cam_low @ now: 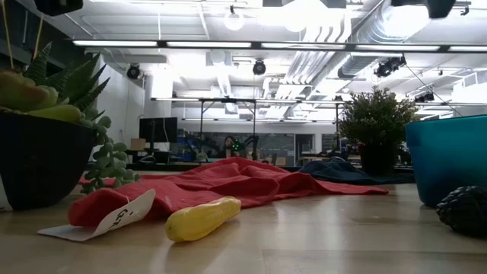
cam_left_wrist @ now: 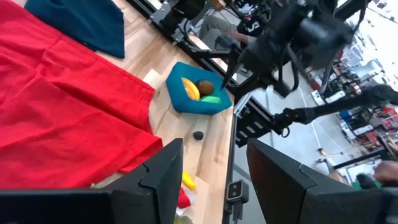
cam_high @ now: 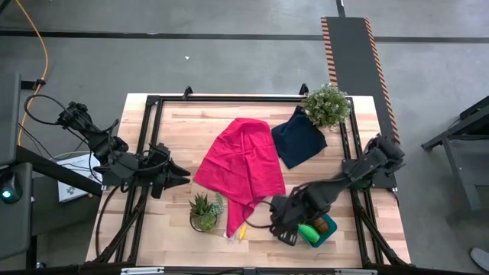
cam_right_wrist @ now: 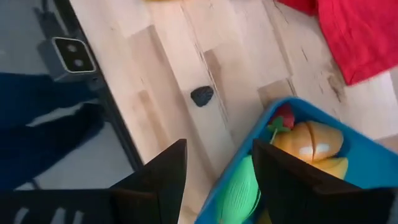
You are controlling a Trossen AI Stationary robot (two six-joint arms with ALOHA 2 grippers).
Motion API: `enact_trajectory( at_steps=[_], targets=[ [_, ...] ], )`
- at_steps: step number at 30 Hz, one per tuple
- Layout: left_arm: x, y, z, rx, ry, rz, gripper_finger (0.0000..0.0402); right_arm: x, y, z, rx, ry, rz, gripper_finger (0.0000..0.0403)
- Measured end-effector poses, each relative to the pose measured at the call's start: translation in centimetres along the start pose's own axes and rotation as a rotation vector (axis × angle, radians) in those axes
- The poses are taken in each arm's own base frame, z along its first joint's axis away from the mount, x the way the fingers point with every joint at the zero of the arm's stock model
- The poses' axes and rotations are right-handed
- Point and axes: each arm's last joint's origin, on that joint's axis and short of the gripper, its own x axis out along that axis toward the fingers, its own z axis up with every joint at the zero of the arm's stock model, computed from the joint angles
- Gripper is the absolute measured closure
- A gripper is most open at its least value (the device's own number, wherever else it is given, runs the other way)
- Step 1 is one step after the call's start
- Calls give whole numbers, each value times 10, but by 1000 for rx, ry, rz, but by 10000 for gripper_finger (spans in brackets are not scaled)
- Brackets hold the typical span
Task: Pick and placing Produce into tupperware
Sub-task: Put the blackberry into the blue bin
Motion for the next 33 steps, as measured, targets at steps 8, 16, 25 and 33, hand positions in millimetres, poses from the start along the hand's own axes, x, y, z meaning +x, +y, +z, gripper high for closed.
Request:
enact_trajectory(
  at_steps=[8, 16, 25, 33],
  targets=[
    [5, 0, -4, -5, 14, 30, 236, 28, 17, 15, -7, 0, -83, 231],
    [9, 0, -7, -39, 49, 42, 236, 56, 25, 14, 129, 59, -102, 231],
    [9, 1, -9, -56, 78, 36, 236, 63, 27, 12, 319, 75, -115, 231],
    [9, 5, -11, -31, 101, 74, 236, 64, 38, 11, 159, 8, -43, 231]
  ],
)
